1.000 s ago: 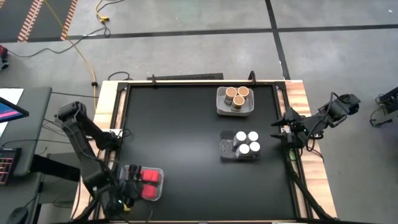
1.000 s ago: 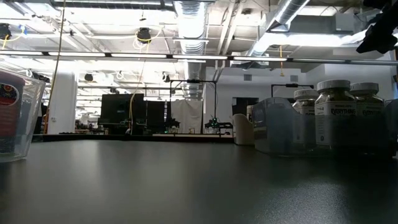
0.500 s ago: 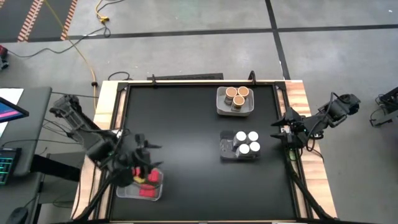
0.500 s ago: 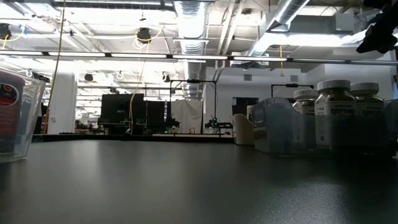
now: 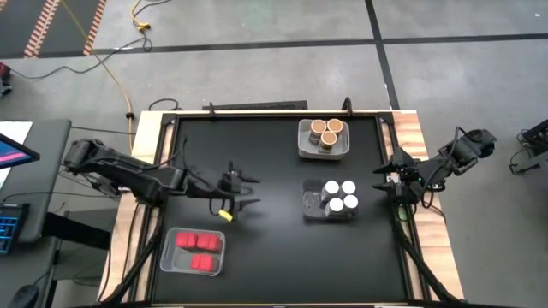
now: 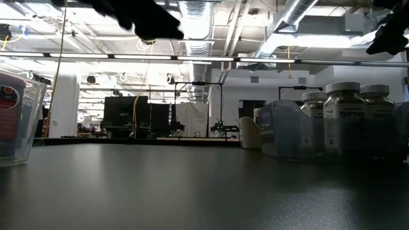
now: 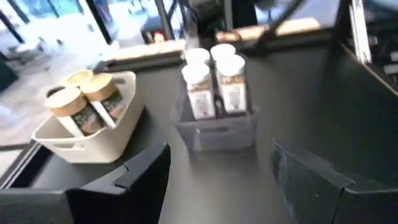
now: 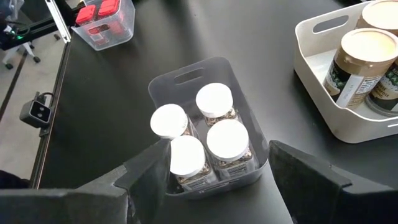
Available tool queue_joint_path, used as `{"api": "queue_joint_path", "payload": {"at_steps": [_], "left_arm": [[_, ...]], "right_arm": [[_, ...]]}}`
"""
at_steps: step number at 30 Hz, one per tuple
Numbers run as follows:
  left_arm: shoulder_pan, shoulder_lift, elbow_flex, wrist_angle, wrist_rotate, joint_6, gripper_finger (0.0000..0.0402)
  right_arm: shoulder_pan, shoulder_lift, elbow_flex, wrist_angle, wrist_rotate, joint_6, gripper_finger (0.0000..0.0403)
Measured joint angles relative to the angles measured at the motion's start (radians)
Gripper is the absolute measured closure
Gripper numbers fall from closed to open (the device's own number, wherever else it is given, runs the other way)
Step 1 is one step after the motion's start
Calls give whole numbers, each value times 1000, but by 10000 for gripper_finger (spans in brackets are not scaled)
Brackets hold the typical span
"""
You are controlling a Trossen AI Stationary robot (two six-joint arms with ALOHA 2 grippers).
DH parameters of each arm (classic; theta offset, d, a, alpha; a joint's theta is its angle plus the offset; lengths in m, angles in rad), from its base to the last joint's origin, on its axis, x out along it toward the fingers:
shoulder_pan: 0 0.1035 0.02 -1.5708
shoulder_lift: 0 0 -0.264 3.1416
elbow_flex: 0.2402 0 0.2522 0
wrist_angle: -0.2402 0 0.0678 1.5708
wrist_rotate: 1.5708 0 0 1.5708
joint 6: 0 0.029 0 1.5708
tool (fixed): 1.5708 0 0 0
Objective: Sort spices by type
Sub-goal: Return to Home Position
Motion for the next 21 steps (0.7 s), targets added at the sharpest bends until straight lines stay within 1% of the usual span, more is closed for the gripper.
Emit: {"api": "queue_joint_path", "payload": {"at_steps": [4,10,12,15,18,21], "left_arm": [[86,-2,-140,238,91,0,139],[146,-3,-338,564,105,-35,139],[158,-14,-382,588,105,-45,139],[176,-70,-425,548,104,-69,139],[192,-168,-467,481,98,-83,139],[203,-286,-512,447,77,-92,139]], "right_arm": [[0,0,0,-3,0,-1,108],[0,0,0,-28,0,1,108],[0,0,0,-34,0,3,108],[0,0,0,-33,0,3,108],[0,0,0,-33,0,3,108],[0,0,0,-33,0,3,108]]}}
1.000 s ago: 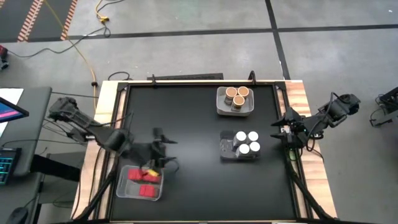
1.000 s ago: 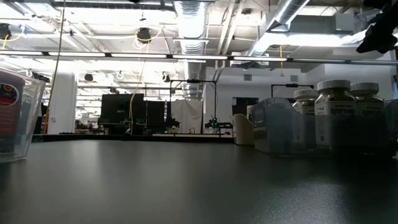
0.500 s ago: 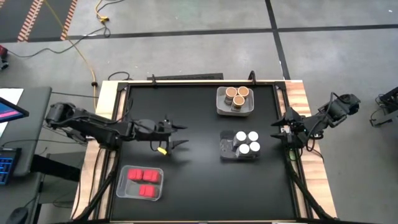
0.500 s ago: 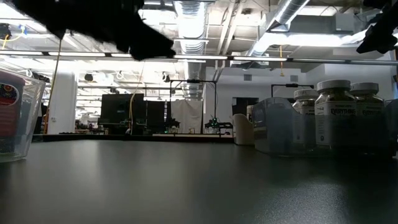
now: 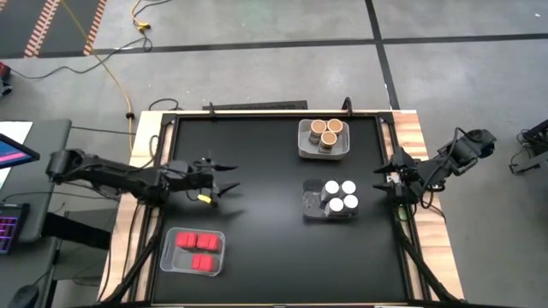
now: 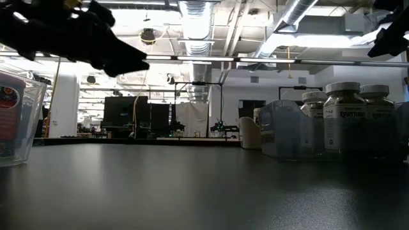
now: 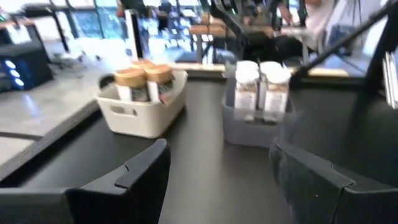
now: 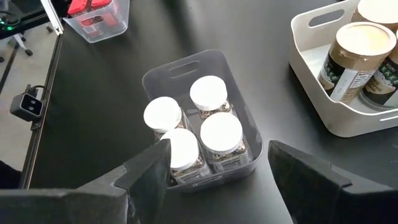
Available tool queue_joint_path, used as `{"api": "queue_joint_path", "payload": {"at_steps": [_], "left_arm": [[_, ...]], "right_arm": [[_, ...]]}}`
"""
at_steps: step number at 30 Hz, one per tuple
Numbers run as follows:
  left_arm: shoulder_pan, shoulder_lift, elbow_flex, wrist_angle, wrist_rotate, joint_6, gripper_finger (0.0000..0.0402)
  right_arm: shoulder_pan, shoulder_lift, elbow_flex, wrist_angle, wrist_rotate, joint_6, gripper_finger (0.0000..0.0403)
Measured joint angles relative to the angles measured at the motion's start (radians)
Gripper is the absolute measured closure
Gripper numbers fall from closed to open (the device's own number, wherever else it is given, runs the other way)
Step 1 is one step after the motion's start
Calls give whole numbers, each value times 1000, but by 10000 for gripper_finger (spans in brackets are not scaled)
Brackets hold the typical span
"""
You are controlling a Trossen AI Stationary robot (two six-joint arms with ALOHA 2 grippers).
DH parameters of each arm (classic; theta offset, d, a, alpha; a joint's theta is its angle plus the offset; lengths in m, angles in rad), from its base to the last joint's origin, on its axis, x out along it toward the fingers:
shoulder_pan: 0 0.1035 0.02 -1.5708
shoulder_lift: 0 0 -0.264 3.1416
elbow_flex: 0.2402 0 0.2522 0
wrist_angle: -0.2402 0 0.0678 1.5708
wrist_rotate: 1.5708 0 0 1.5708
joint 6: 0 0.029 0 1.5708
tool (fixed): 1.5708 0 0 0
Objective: Sort spices by type
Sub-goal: Return to Home Position
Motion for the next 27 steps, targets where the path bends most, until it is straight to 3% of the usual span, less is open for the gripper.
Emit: {"api": "queue_joint_path", "payload": {"at_steps": [8,14,18,27], "left_arm": [[7,-249,-130,-84,-10,-36,139],[29,-406,-247,27,83,-60,139],[43,-500,-245,-56,163,-62,139],[48,-715,-247,-293,149,-82,139]], "right_arm": [[0,0,0,0,0,0,108],[0,0,0,0,0,0,108],[0,0,0,0,0,0,108],[0,0,0,1,0,0,108]]}}
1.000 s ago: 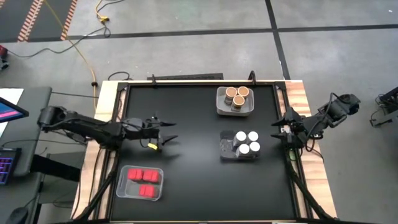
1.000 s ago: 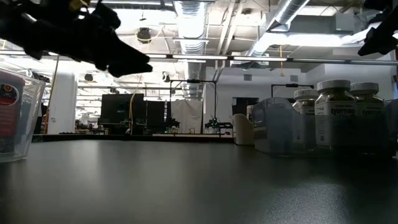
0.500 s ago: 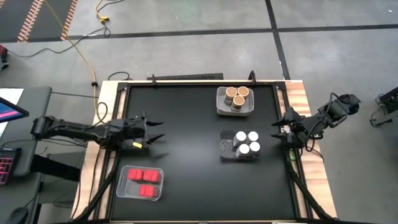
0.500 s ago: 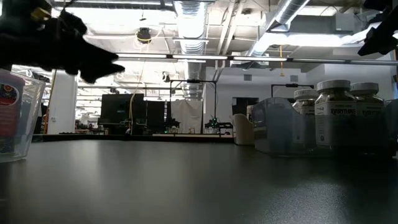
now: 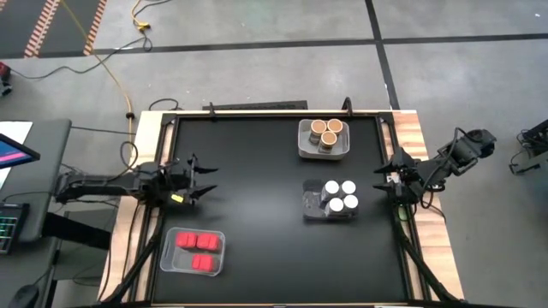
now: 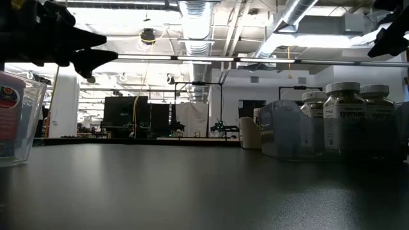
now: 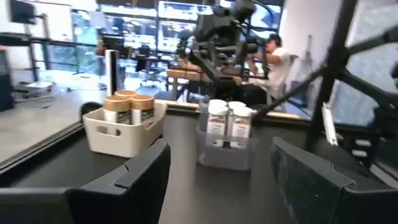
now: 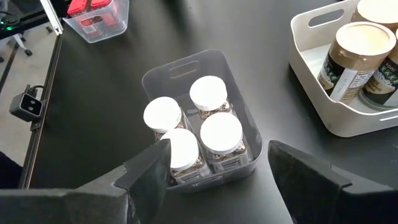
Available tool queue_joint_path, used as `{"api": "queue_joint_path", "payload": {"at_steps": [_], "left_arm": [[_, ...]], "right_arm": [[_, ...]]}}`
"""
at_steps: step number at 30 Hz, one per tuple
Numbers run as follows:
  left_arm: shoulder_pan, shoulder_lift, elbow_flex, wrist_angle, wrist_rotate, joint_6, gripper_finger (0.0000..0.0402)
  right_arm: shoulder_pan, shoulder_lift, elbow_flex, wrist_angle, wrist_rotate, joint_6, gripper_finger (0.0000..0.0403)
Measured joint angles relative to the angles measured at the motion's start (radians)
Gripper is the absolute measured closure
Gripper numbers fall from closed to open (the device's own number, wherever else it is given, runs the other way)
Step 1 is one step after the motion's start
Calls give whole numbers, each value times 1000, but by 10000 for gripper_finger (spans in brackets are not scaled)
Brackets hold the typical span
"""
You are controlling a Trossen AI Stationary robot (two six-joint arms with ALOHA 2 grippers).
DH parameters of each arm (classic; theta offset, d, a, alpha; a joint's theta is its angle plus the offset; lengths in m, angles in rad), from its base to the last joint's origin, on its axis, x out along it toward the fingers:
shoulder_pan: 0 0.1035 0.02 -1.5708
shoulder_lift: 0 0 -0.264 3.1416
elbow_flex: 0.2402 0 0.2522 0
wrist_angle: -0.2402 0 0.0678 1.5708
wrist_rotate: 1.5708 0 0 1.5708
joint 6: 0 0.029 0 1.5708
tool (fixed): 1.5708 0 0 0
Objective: Sort spices by type
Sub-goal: Return to Home Position
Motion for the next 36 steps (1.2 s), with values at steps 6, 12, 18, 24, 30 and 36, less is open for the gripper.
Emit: {"api": "queue_joint_path", "payload": {"at_steps": [6,12,18,24,30,36], "left_arm": [[0,-156,-1,-126,-52,6,139],[0,-201,-2,-191,-52,-39,139],[0,-204,-2,-236,-60,-35,139],[0,-203,-2,-246,-60,-47,139],[0,-203,-2,-247,-60,-50,139],[0,-203,-2,-248,-59,-50,139]], "right_arm": [[0,0,0,3,0,0,108],[0,0,0,3,0,0,108],[0,0,0,3,0,0,108],[0,0,0,3,0,0,108],[0,0,0,2,0,0,108],[0,0,-53,221,26,-168,108]]}}
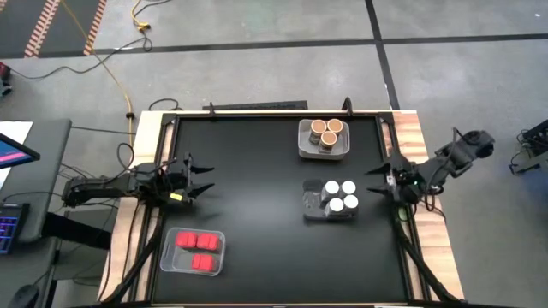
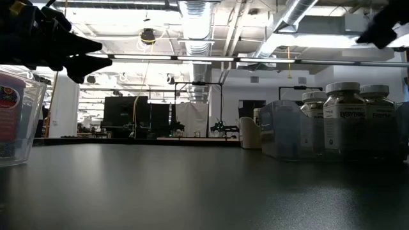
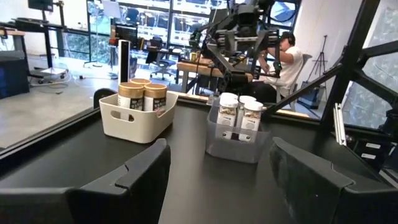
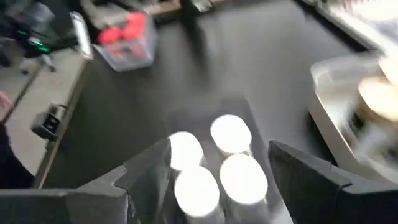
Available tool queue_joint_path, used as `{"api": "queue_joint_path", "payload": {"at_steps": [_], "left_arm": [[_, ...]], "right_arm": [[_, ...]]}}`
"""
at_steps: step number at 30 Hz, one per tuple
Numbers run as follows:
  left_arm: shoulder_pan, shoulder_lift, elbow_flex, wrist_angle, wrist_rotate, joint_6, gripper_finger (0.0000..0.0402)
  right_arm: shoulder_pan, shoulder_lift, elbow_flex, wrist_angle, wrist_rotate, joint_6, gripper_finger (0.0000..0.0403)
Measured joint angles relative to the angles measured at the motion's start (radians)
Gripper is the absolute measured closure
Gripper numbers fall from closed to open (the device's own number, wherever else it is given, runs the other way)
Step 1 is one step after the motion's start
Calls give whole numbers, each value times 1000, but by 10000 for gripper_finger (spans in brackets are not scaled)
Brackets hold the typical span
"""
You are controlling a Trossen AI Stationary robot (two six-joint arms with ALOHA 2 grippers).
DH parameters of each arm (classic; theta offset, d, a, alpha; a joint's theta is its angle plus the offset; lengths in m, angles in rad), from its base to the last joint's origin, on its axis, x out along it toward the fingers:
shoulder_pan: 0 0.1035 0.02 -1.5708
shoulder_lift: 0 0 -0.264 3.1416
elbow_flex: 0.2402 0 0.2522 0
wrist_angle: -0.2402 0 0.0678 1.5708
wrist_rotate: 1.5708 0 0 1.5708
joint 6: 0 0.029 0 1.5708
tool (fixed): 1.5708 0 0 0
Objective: Sort spices by type
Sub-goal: Return to Home Position
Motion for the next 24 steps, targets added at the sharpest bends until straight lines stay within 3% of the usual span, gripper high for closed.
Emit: {"api": "queue_joint_path", "payload": {"at_steps": [5,11,24], "left_arm": [[0,0,0,-1,0,0,139],[0,0,0,-1,1,0,139],[0,0,0,-2,1,0,139]], "right_arm": [[-29,-5,-115,258,20,-169,108],[-131,-51,-242,432,11,-210,108],[-322,-157,-417,682,-186,-333,108]]}}
